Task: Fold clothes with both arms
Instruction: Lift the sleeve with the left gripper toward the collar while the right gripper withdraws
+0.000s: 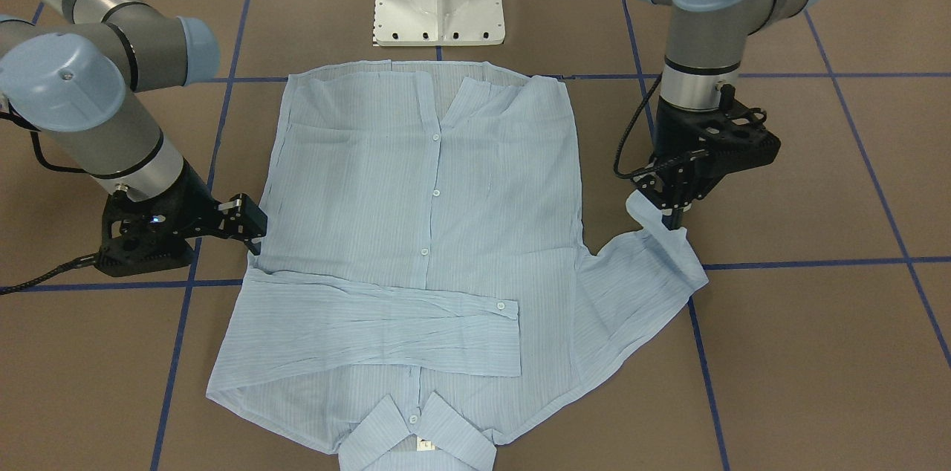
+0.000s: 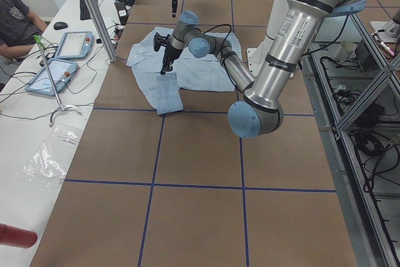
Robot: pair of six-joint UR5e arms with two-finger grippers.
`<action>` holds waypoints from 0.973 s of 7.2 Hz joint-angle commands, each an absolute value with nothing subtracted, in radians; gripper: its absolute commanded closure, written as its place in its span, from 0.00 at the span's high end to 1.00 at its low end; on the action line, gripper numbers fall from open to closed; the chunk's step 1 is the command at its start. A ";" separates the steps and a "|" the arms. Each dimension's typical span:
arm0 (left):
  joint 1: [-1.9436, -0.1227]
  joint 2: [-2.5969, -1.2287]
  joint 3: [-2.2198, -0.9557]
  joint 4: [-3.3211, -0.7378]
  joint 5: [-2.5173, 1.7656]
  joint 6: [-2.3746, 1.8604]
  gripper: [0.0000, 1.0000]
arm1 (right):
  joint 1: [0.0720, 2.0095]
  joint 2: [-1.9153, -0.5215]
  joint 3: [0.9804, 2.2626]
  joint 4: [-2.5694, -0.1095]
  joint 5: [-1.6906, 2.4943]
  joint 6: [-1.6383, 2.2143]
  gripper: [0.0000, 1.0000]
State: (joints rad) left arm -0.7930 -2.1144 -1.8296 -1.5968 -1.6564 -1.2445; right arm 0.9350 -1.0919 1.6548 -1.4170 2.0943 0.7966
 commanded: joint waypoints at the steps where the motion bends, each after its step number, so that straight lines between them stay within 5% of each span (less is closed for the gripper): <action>1: -0.785 -2.317 -1.697 -1.588 -1.706 -1.351 0.00 | 0.965 -1.207 1.724 -1.414 2.112 0.718 1.00; 4: -0.724 -2.564 -1.487 -1.635 -1.732 -1.425 0.00 | 0.980 -1.304 1.764 -1.405 2.112 0.675 1.00; 7: -0.721 -2.669 -1.453 -1.667 -1.790 -1.459 0.00 | 0.983 -1.319 1.761 -1.407 2.111 0.673 1.00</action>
State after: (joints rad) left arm -0.7226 -2.6299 -1.4580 -1.6612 -1.7575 -1.4407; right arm 0.9808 -1.3155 1.7616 -1.4061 2.1110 0.6741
